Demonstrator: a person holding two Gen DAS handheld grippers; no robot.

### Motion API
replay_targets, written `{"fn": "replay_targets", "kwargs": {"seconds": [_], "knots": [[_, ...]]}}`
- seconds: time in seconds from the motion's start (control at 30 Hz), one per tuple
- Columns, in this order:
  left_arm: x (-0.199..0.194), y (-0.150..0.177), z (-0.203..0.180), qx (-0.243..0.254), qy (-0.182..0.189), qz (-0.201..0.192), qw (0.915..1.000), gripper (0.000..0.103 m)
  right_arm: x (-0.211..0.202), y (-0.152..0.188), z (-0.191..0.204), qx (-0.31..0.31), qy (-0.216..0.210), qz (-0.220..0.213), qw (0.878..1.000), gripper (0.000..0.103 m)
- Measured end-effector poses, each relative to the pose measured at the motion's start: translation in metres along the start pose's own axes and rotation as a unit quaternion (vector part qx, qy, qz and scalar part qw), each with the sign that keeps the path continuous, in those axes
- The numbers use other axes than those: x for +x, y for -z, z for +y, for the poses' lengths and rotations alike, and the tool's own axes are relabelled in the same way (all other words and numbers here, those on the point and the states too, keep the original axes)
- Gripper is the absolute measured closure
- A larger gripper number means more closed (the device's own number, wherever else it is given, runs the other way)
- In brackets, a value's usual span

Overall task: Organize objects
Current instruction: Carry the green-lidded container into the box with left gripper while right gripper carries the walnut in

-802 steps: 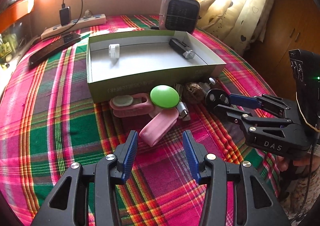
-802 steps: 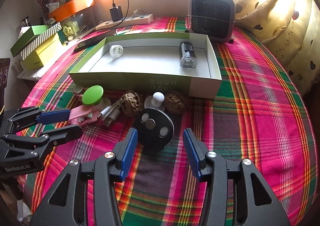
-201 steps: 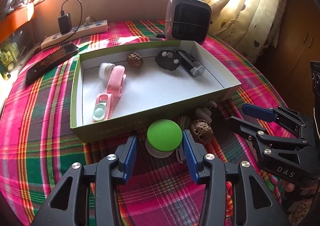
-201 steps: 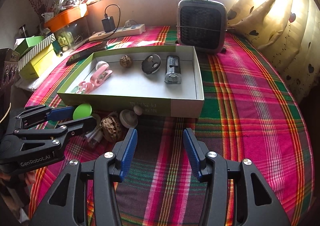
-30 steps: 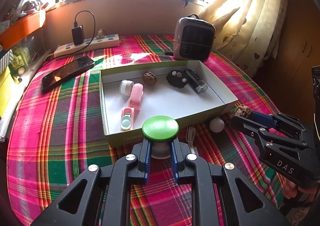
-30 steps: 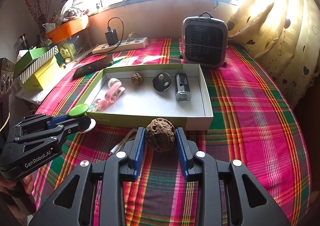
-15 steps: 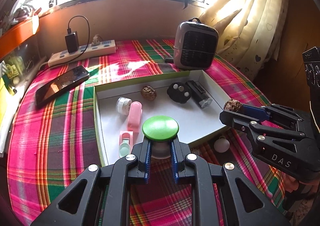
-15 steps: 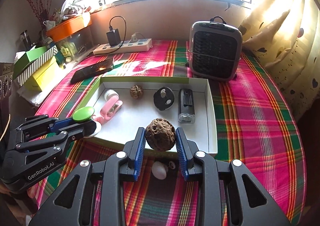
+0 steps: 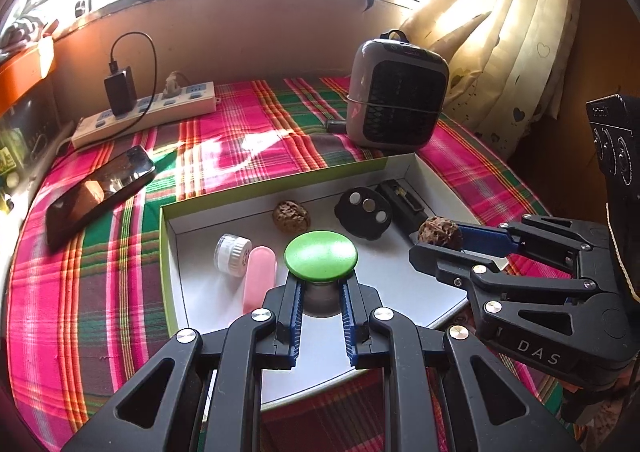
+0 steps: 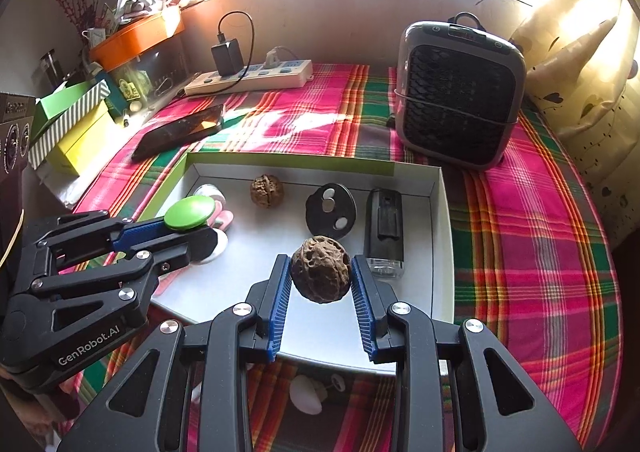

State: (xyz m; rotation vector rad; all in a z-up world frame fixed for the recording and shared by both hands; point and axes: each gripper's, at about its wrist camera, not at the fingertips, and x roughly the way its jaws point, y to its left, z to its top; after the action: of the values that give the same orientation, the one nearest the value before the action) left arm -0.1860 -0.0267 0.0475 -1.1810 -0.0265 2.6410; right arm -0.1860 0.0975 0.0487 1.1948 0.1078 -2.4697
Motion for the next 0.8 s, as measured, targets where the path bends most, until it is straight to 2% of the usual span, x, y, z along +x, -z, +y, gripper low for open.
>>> {"fn": "replay_targets", "kwargs": {"seconds": [0.53, 0.8], "knots": [[0.034, -0.006, -0.001, 0.014, -0.006, 0.021, 0.9997, 0.088, 0.025, -0.001, -0.006, -0.021, 0.002, 0.025, 0.999, 0.071], [0.044, -0.006, 0.000, 0.018, -0.010, 0.028, 0.9994, 0.088, 0.033, 0.001, -0.004, -0.040, 0.028, 0.031, 0.998, 0.071]]}}
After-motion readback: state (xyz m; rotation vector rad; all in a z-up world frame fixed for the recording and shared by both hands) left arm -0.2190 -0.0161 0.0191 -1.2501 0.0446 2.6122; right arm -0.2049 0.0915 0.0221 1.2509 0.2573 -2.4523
